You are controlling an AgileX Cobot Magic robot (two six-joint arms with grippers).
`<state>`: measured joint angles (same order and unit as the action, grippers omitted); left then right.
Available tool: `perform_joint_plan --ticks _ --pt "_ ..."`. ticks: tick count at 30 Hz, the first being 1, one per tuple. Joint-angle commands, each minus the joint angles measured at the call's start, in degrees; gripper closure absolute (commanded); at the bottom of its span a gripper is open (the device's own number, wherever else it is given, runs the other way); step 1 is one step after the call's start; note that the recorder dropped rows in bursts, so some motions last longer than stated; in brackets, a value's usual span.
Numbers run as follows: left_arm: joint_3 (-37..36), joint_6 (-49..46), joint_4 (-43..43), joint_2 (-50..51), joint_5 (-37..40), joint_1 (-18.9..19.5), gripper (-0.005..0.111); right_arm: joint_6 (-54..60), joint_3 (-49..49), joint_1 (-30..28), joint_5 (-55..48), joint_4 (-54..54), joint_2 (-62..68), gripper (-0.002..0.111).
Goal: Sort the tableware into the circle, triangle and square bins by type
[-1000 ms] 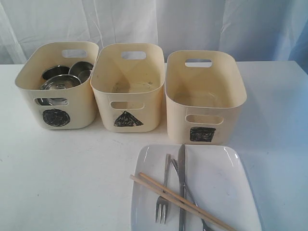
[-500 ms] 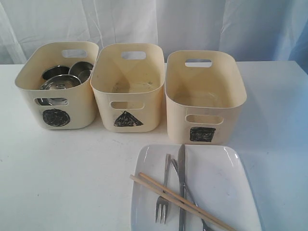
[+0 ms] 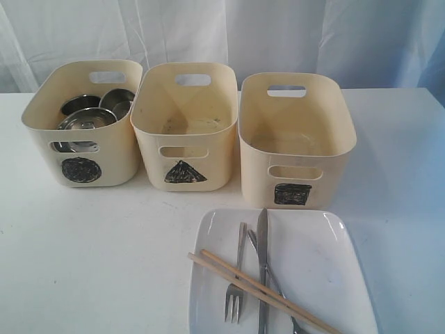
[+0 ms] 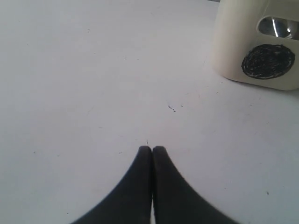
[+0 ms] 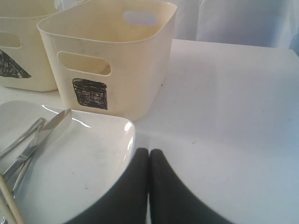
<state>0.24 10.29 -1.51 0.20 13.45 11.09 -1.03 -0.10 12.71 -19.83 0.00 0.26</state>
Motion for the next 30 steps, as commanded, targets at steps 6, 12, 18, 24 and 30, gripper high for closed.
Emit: perform_joint_plan --ticks 6,12,18,24,30 --pt "-0.2 -10.8 0.5 -0.2 -0.2 0.1 0.107 -0.3 0.1 -0.2 0.2 0.0 -0.3 0.108" --pt "-0.2 -10.8 0.5 -0.2 -0.2 0.1 0.107 -0.3 0.1 -0.2 0.2 0.0 -0.3 0.108" --pt "-0.2 -10.8 0.5 -0.2 -0.2 0.1 0.107 -0.3 0.1 -0.2 0.2 0.0 -0.3 0.108" --pt "-0.2 -10.8 0.5 -0.2 -0.2 0.1 0.107 -0.3 0.1 -0.2 0.2 0.0 -0.3 0.108" --pt "-0.2 -10.8 0.5 -0.2 -0.2 0.1 0.107 -0.3 0.1 -0.2 0.2 0.0 -0.3 0.108"
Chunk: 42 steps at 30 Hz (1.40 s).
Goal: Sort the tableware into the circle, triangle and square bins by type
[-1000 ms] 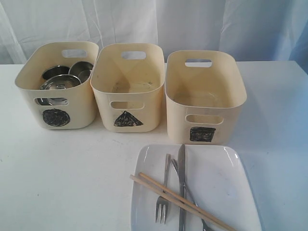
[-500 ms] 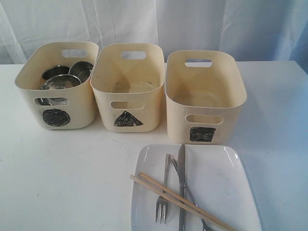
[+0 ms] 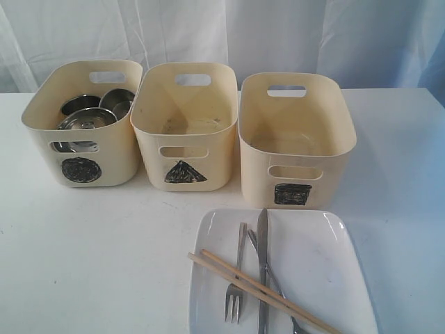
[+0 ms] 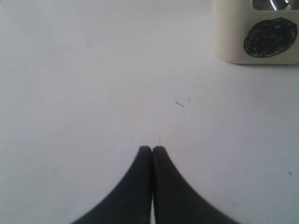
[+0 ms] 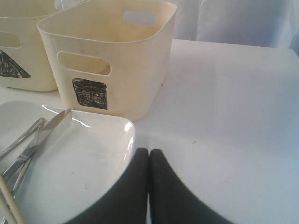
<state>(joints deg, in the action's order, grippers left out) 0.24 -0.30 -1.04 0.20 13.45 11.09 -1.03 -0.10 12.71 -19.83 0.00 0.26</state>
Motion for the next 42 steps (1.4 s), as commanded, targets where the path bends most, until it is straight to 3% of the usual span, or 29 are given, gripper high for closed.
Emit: perform_joint_plan --ticks 1,35,42 --pt "-0.2 -0.2 0.0 -0.2 -0.2 0.1 0.107 -0.3 0.1 -0.2 0.2 0.0 -0.3 0.108" --pt "-0.2 -0.2 1.6 -0.2 -0.3 0.1 0.107 -0.3 0.1 -0.2 0.2 0.0 -0.3 0.108" --pt "-0.2 -0.2 2.0 -0.2 -0.3 -4.4 0.107 -0.3 0.1 -0.2 0.2 0.0 -0.3 0.108"
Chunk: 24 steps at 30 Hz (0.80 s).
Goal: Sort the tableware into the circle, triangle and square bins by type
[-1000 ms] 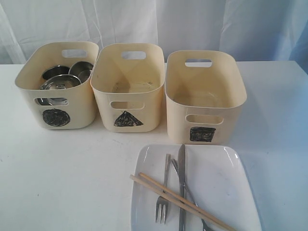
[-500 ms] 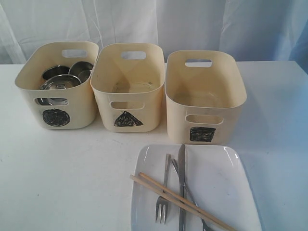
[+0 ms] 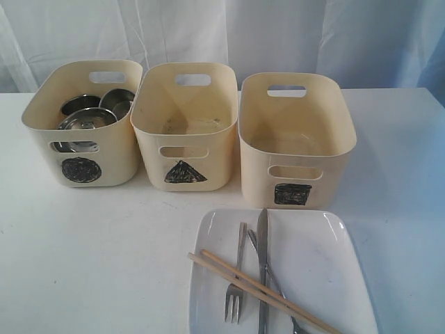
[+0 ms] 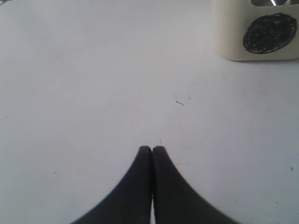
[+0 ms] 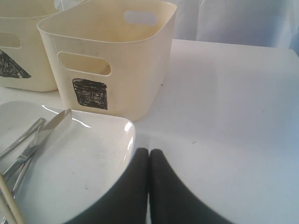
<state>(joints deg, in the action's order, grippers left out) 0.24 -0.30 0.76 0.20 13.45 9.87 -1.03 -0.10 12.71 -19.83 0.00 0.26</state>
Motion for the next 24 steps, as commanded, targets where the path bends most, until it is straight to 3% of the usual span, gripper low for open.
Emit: perform_joint_plan --ticks 1,6,24 --pt "-0.2 -0.2 0.5 -0.2 -0.3 -4.1 0.107 -0.3 0.1 -0.2 0.2 0.0 -0.3 0.108" --pt "-0.2 -0.2 1.3 -0.2 -0.3 -7.3 0.107 -0.3 0.1 -0.2 0.2 0.0 -0.3 0.108" --pt "-0.2 -0.2 1.3 -0.2 -0.2 -7.4 0.107 -0.3 0.1 -0.2 0.2 0.0 -0.3 0.108"
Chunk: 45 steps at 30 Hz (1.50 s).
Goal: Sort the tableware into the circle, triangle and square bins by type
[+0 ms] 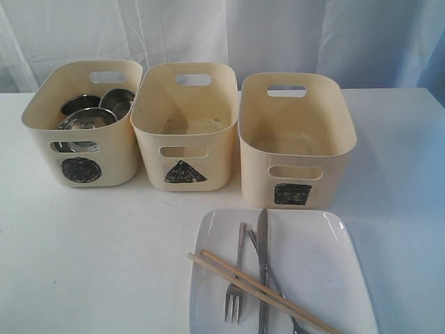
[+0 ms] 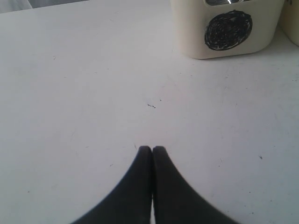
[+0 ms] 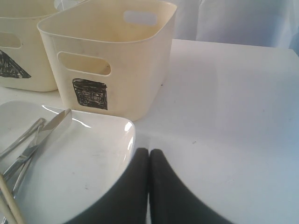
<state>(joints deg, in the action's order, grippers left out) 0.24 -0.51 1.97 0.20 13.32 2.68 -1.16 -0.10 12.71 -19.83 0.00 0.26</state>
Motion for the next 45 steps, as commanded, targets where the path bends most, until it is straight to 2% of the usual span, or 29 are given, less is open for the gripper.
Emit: perform_joint_plan --ticks 1,23,25,30,32,35,45 --pt "-0.2 0.0 0.1 -0.2 -0.1 -0.2 0.107 -0.2 0.1 -0.2 0.2 0.0 -0.3 0.108" --pt "-0.2 0.0 0.1 -0.2 -0.1 -0.2 0.107 -0.2 0.1 -0.2 0.8 0.0 -0.3 0.108" --pt "-0.2 0.0 0.1 -0.2 -0.1 -0.2 0.107 -0.2 0.1 -0.2 3.6 0.0 -0.3 0.108" --pt "-0.2 0.0 0.1 -0.2 -0.1 -0.2 0.107 -2.0 0.1 -0.2 24.1 -0.4 -0.3 0.108" --pt "-0.2 0.0 0.1 -0.2 -0.1 -0.2 0.107 -3.5 0.1 -0.2 27.1 -0.4 -0.3 0.108" --pt "-0.2 0.0 0.1 -0.2 -0.1 -0.2 0.107 -7.8 -2.4 -0.2 25.5 -0.4 -0.3 0.108" --pt "-0.2 0.0 0.1 -0.2 -0.1 -0.2 0.107 -16.9 -12.8 -0.2 10.1 -0.4 -0.3 0.108"
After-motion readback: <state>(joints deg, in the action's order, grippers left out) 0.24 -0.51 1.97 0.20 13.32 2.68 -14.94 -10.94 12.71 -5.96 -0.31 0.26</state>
